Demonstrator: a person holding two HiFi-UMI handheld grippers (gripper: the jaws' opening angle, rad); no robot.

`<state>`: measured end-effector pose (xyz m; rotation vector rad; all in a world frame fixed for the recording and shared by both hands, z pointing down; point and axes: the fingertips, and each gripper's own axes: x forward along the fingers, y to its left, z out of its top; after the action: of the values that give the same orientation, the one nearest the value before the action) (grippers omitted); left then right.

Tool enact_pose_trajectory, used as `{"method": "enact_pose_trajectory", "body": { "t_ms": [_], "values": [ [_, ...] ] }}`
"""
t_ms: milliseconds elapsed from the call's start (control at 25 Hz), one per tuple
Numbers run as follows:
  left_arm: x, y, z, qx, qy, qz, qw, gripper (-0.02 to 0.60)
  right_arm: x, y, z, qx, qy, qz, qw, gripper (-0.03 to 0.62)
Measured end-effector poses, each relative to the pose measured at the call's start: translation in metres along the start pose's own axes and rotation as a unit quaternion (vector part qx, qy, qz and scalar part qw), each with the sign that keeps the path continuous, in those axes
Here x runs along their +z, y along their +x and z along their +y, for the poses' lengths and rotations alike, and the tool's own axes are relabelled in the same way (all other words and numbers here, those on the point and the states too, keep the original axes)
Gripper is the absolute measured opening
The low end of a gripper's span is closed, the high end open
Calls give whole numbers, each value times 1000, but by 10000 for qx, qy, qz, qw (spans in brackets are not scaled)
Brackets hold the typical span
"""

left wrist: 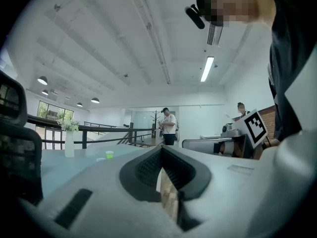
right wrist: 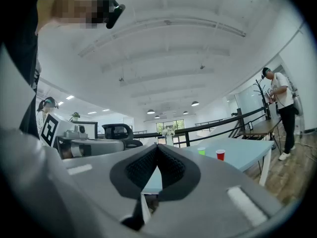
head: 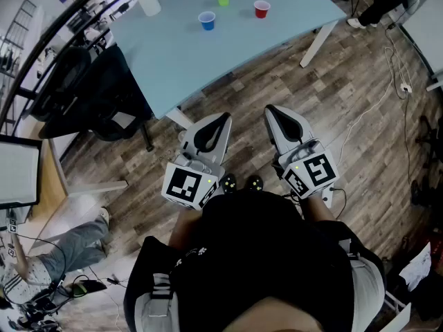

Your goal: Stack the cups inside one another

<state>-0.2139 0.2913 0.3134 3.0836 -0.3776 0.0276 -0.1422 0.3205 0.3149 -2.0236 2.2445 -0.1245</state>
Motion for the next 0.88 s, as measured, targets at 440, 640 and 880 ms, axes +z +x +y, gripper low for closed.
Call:
{"method": "enact_pose_trajectory", "body": {
  "t_ms": [440, 640, 880],
  "values": [
    [-4, 8, -8, -25, 34, 101, 9999, -14, 3, -8, -11, -78, 163, -123, 9998, 11],
    [-9, 13, -14, -8, -11, 148, 9999, -14, 3, -14, -19, -59, 194, -107, 9997, 11],
    [-10, 27, -28, 2, 8, 190, 9998, -14, 3, -28, -31, -23, 167, -65, 9998, 11]
  ]
}}
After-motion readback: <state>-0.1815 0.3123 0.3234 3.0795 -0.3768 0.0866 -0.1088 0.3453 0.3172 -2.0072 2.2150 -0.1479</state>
